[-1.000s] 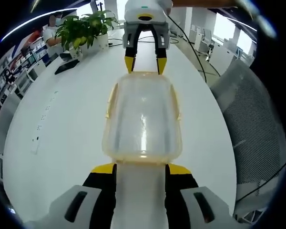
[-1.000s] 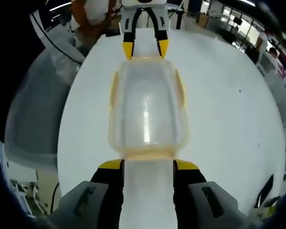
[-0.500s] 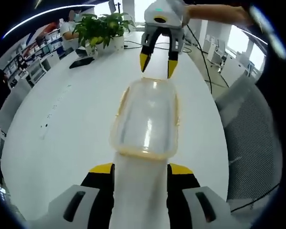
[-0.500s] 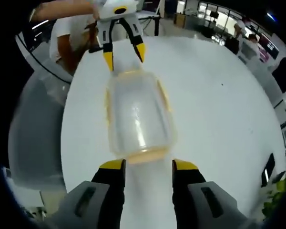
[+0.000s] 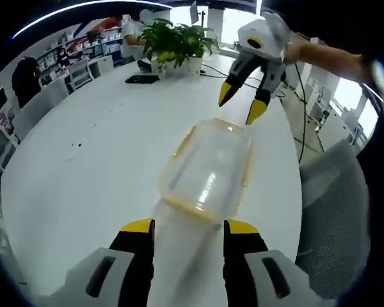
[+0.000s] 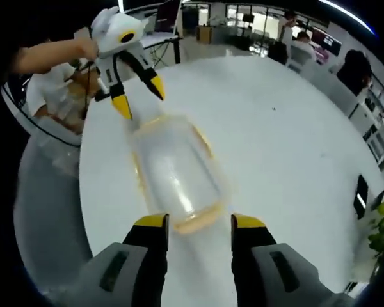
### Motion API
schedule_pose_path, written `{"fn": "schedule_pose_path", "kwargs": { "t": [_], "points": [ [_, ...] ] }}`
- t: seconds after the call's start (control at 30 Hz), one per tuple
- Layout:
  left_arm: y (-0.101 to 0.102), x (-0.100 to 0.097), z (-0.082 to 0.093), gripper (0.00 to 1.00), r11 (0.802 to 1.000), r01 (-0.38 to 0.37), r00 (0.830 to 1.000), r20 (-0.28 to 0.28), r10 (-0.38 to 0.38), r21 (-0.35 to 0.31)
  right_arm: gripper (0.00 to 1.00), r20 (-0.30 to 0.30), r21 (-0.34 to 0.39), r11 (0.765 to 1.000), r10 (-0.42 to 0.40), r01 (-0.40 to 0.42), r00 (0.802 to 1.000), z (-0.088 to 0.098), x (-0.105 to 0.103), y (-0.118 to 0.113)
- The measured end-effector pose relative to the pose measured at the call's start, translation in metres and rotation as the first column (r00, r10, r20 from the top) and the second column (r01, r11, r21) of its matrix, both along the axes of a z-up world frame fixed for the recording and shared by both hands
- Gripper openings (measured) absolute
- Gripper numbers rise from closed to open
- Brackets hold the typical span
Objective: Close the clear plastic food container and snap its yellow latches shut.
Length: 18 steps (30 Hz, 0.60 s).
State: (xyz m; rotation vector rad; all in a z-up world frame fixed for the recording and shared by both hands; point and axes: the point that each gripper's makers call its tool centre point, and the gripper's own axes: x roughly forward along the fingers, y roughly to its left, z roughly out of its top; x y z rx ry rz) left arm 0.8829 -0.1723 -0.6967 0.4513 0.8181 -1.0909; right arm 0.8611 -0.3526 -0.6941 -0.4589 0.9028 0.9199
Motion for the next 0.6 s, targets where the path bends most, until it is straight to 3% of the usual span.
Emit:
{"fn": "schedule_pose_path", "kwargs": {
  "t": [0.13, 0.3, 0.43, 0.6],
  "points": [
    [0.0, 0.001, 0.0, 0.36, 0.998, -0.067, 0.998, -0.015, 0.067, -0.01, 0.36, 0.002, -0.004, 0.998, -0.068, 0.068, 0.998, -0.003, 0.001, -0.002],
    [-0.004, 0.0, -0.002, 0.35, 0.99, -0.136, 0.99, -0.036, 0.135, -0.024, 0.35, -0.033, 0.042, 0.984, -0.171, 0.173, 0.985, -0.009, -0.002, -0.001],
    [-0.011, 0.0, -0.003, 0.34, 0.975, -0.211, 0.975, -0.081, 0.206, -0.065, 0.35, -0.071, 0.089, 0.966, -0.237, 0.243, 0.969, -0.011, -0.003, 0.002],
    [-0.015, 0.002, -0.008, 0.34, 0.966, -0.247, 0.966, -0.1, 0.24, -0.077, 0.35, -0.1, 0.132, 0.941, -0.301, 0.313, 0.948, -0.013, -0.001, 0.005]
  ]
}}
